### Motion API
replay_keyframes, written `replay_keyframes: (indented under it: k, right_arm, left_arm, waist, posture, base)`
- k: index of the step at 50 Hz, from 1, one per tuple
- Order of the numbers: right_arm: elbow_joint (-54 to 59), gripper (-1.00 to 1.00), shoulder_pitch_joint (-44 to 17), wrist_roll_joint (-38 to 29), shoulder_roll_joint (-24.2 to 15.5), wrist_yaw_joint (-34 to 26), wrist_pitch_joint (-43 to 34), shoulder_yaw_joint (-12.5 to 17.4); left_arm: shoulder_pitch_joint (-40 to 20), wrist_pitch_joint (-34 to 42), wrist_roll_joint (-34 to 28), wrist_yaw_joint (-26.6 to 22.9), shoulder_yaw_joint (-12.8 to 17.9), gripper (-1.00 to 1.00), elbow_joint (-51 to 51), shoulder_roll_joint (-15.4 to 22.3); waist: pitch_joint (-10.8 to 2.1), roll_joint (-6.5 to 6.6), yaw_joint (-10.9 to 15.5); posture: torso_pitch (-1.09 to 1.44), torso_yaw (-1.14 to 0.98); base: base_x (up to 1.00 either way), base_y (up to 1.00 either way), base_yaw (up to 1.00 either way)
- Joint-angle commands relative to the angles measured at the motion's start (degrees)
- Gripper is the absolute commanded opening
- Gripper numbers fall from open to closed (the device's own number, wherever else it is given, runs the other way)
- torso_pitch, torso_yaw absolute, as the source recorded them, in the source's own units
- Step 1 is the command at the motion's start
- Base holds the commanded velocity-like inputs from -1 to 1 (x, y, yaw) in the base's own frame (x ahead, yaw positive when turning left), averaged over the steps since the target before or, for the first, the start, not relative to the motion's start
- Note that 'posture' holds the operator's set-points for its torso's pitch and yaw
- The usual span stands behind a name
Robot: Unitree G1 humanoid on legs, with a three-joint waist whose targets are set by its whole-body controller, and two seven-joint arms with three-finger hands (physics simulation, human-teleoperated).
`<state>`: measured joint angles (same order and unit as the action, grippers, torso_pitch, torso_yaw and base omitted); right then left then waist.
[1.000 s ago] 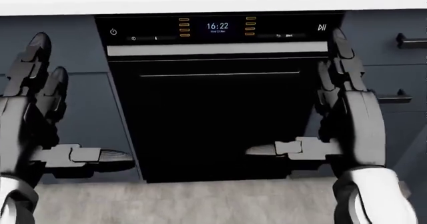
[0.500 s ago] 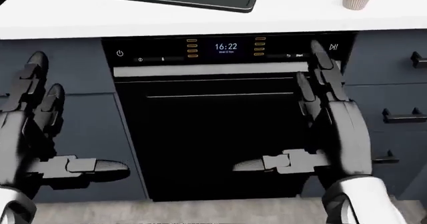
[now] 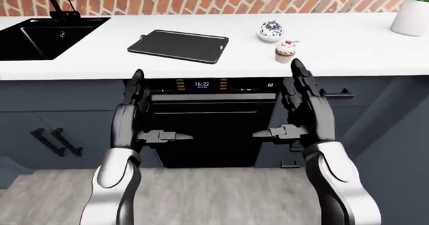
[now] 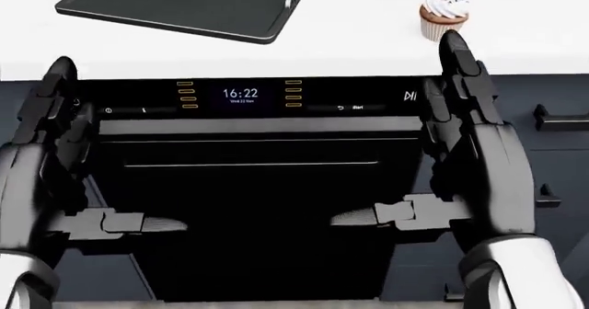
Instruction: Pick up the bowl with donut and place it on the tray. Pick up the cupcake and place it on the tray.
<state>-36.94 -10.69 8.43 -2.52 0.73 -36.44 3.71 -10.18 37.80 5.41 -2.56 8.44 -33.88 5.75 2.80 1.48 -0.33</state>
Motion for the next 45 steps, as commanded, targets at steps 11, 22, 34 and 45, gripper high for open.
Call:
replay_keyframes:
  k: [11,22,34,45]
  right_arm:
    - [-1.55,1.0,0.67,1.82,-0.1,-0.35,3.36,0.59]
    - [-4.07,1.0,-0.5,2.36,-0.64,-0.45,1.76,0.43]
    - [-5.67,1.0,-5.43,4.15,-1.91,1.22,-2.55,2.34]
    - [-5.38,1.0,-7.06,5.08,-2.37,2.09,-2.36,2.21]
  left_arm:
    - [-2.46,4.15,1.53,-0.03,2.22,1.0,-7.58,1.39]
    - [-3.44,5.93,2.52,-0.19,3.81,1.0,-8.9,2.91]
    - [-9.15,13.49,5.43,0.71,6.54,1.0,-11.81,6.14]
    - [-10.45,16.52,9.91,2.0,10.4,1.0,-14.28,8.89]
  waist:
    - [-1.46,1.03,2.36]
    - [-1.35,-3.58,1.18]
    - [-1.89,-2.42,0.14]
    - [-0.83,-3.66,1.03]
  posture:
    - [0.0,0.0]
    - [0.0,0.0]
    - [0.0,0.0]
    - [0.0,0.0]
  base:
    - [0.23,-0.61,0.0]
    - [0.29,-0.5,0.0]
    - [0.0,0.0,0.0]
    - [0.18,0.0,0.0]
